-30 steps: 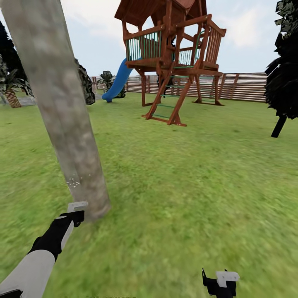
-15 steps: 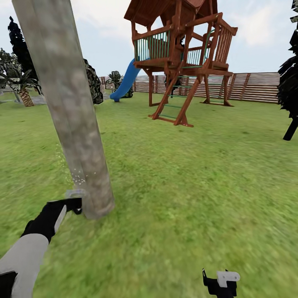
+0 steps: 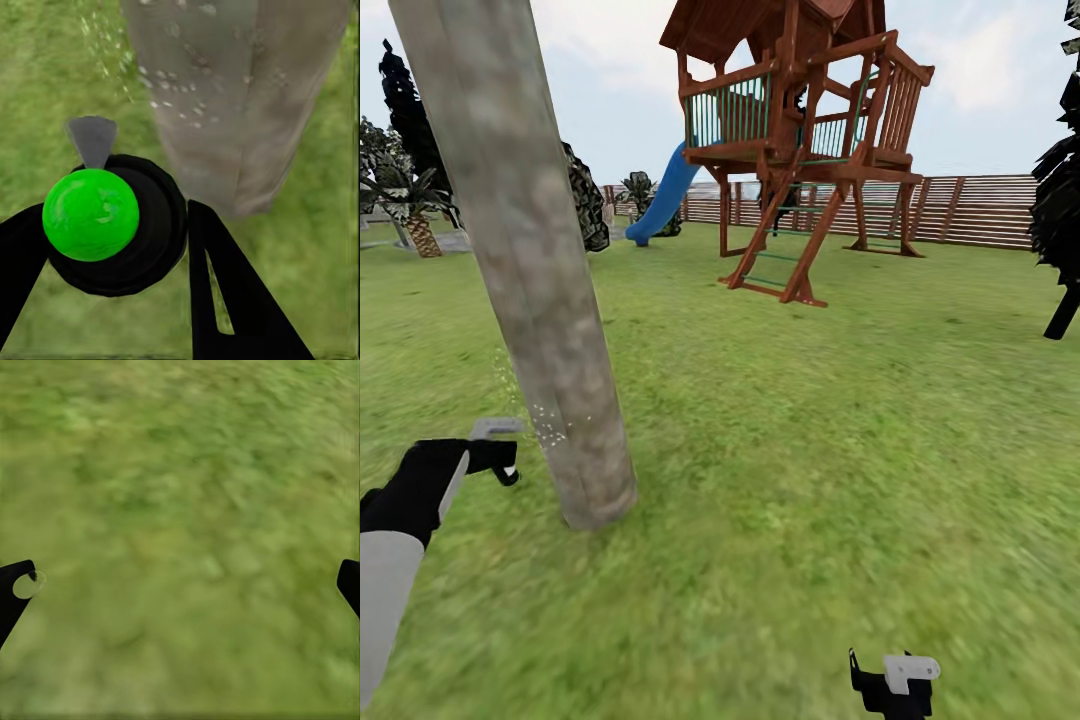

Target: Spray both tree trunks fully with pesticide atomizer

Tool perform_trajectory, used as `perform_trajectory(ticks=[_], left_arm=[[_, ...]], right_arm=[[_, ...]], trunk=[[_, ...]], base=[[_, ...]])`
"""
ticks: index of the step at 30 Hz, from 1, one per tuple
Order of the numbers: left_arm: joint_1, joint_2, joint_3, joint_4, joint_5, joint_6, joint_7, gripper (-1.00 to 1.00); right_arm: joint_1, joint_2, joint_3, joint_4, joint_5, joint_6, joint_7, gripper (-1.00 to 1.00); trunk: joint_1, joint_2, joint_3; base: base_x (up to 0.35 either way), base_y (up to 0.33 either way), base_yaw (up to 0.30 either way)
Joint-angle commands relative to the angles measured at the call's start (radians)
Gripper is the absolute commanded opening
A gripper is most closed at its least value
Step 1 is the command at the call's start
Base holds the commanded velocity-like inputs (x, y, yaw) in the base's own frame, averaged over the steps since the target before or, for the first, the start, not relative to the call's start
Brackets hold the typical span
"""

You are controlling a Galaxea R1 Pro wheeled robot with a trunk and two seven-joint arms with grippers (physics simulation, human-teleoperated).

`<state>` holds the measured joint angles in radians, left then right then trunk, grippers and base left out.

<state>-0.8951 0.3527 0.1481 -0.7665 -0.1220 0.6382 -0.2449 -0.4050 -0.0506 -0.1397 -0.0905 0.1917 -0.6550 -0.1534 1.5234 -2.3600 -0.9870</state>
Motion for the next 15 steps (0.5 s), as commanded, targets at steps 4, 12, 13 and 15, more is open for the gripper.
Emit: perform_trajectory(ticks=[4,12,13,15], left_arm=[[-0.010,-0.063,-0.063,-0.009,-0.001,0.056,0.001,-1.00],[-0.098,-0.012,-0.069,0.002,-0.001,0.061,-0.010,-1.00],[-0.099,-0.039,-0.073,-0.002,-0.002,0.063,-0.013,-1.00],[-0.109,-0.068,-0.077,-0.008,-0.001,0.088,-0.017,-1.00]], right_arm=[[0.000,0.000,0.000,0.000,0.000,0.000,0.000,1.00],[0.000,0.000,0.000,0.000,0.000,0.000,0.000,1.00],[0.000,0.000,0.000,0.000,0.000,0.000,0.000,1.00],[0.000,0.000,0.000,0.000,0.000,0.000,0.000,1.00]], trunk=[[0.000,0.000,0.000],[0.000,0.000,0.000],[0.000,0.000,0.000],[0.000,0.000,0.000]], base=[[0.000,0.000,0.000],[0.000,0.000,0.000],[0.000,0.000,0.000],[0.000,0.000,0.000]])
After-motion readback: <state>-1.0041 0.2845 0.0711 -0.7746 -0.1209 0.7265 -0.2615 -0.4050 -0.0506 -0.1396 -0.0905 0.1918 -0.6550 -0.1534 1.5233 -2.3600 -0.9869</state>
